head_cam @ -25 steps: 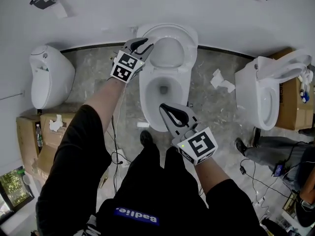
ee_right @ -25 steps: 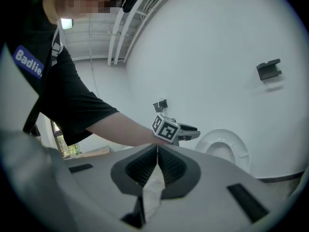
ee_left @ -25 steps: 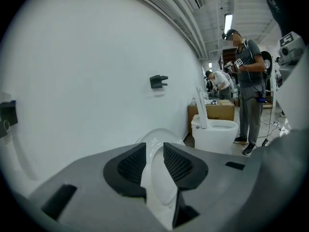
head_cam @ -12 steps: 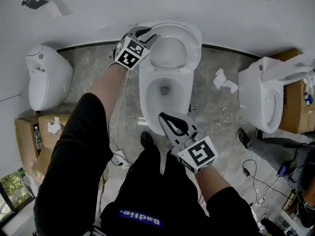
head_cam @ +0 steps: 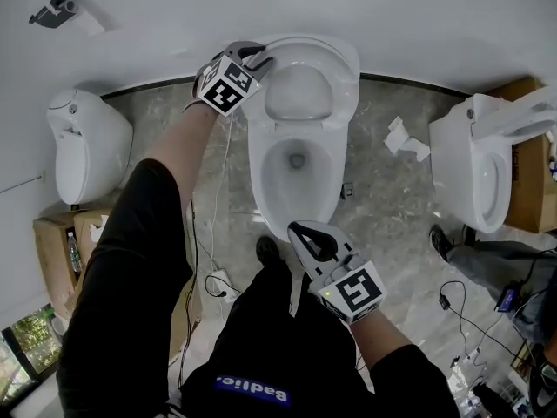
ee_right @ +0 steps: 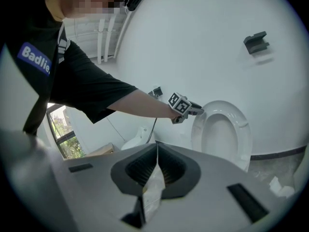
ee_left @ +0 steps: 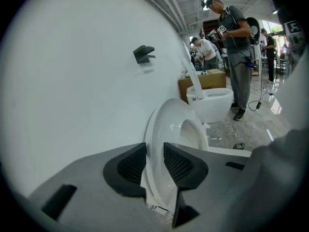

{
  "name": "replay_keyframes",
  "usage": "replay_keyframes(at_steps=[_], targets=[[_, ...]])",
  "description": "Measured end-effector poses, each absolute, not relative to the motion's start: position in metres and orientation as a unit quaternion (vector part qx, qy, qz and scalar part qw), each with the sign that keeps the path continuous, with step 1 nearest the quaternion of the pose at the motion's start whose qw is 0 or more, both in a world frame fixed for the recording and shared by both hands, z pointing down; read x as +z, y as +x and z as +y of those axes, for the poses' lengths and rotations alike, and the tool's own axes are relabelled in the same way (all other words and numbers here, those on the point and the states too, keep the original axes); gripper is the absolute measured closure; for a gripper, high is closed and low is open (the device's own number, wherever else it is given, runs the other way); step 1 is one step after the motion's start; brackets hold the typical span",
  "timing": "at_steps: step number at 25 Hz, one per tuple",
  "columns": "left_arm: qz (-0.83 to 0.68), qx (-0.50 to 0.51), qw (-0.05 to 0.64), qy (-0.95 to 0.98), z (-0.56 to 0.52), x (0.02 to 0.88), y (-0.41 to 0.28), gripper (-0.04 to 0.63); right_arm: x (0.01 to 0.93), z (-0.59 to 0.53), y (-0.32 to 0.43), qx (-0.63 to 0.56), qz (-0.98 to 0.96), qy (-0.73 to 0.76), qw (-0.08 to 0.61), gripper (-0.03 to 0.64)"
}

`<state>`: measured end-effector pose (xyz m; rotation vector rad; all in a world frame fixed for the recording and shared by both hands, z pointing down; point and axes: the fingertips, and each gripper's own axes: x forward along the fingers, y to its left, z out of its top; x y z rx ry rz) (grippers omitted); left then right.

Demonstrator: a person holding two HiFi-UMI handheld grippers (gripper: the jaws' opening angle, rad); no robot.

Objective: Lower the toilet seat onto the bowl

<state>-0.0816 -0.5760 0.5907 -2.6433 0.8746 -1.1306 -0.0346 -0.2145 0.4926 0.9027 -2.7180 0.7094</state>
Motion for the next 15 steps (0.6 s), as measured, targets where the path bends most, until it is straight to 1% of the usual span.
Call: replay_keyframes(at_steps=[10,15], targets=[[0.245,-0.415,0.091,-0.872,-0.582,0.598,-0.080,0.481,0.510,-0.193,-0.018,0.268,-0.903,0.320,0.104,0.589],[0.258,-0.397,0.072,-0.878,-0.582,0.594,-0.081,0.484,0.511,-0.194,-0.021,0.267,-0.903,0.322,0.096,0.589]])
